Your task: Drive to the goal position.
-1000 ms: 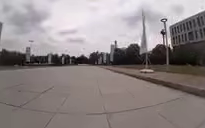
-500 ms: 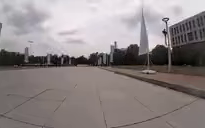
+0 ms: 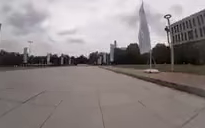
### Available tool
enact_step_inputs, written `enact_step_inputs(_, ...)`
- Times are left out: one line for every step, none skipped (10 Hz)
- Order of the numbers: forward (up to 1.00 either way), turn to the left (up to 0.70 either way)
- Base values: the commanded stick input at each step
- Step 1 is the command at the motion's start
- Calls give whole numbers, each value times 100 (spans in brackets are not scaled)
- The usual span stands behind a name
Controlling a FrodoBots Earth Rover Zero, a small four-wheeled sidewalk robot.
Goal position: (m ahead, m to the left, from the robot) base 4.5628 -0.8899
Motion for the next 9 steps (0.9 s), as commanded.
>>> enact_step_inputs(60,0)
enact_step_inputs(60,0)
enact_step_inputs(60,0)
enact_step_inputs(60,0)
enact_step_inputs(60,0)
enact_step_inputs(60,0)
enact_step_inputs(60,0)
enact_step_inputs(60,0)
enact_step_inputs(60,0)
